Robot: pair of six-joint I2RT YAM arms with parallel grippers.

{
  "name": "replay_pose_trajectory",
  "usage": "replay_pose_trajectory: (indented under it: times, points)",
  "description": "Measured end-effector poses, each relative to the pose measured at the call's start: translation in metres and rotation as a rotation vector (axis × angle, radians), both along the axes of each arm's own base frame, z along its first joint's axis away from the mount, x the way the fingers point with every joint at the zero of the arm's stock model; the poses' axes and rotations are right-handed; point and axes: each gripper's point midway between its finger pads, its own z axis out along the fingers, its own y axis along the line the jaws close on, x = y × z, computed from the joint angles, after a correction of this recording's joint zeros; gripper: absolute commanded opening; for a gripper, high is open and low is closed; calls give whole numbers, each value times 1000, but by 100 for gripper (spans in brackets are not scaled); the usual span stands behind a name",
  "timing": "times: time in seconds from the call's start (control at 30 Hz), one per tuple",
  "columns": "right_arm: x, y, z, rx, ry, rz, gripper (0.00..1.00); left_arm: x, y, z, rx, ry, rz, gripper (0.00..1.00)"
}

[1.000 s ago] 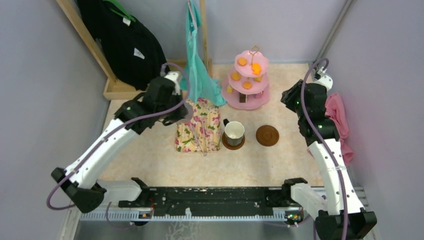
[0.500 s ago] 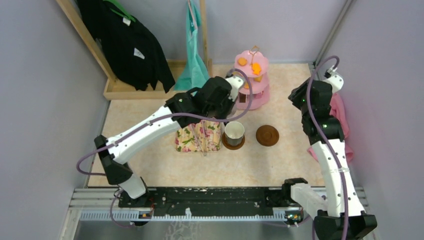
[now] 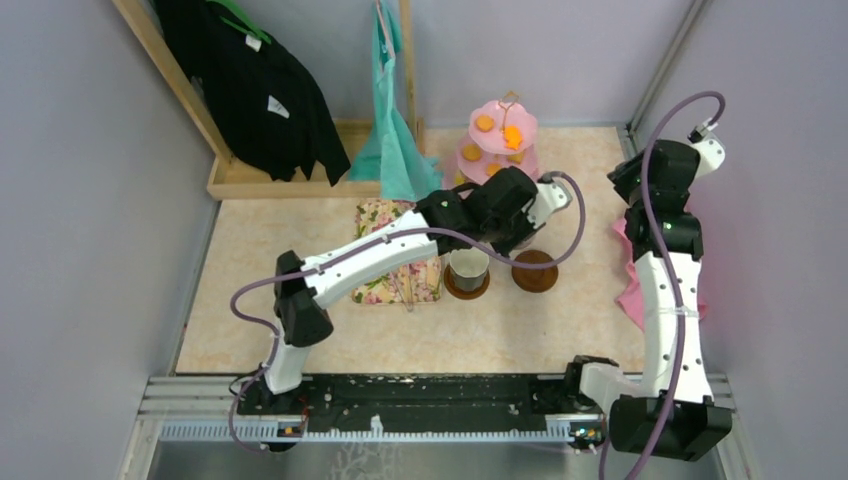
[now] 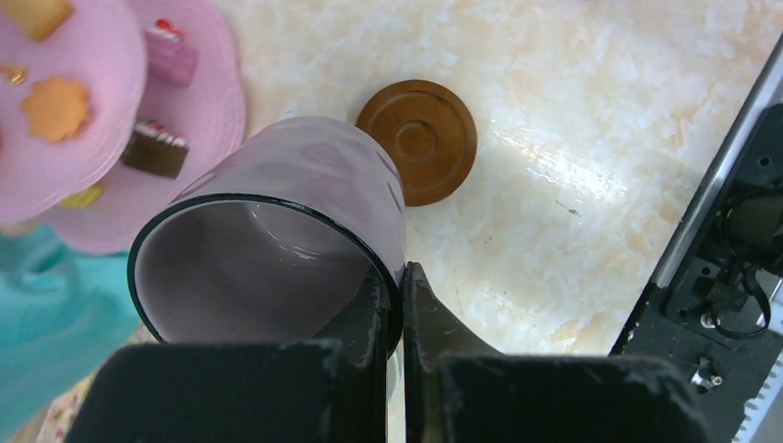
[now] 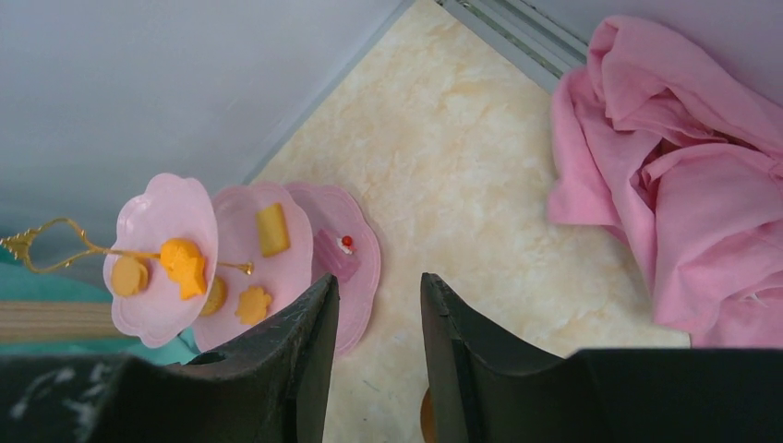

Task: Serve the afternoon tea
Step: Place the cup on the coaster.

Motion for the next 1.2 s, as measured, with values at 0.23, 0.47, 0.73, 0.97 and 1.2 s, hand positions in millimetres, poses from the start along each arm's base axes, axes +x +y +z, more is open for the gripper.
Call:
replay_pose_trajectory:
  times: [0.23,0.47,0.73,0.97,1.2]
  points:
    - [0,-24,1,48,-11,-73,38,-5,-32,-39,65,18,-131,0]
    - [1,-27,19,65,-73,-90,39,-13,-39,-72,137,30,-232,0]
    - [4,-23,26,76,-101,-68,39,-17,-58,-97,186,-10,-321,0]
    - [3,-21,30,66,-110,-53,38,-21,-72,-127,240,-40,-388,0]
    - [3,-19,34,61,-122,-35,38,-18,-71,-147,292,-62,-412,0]
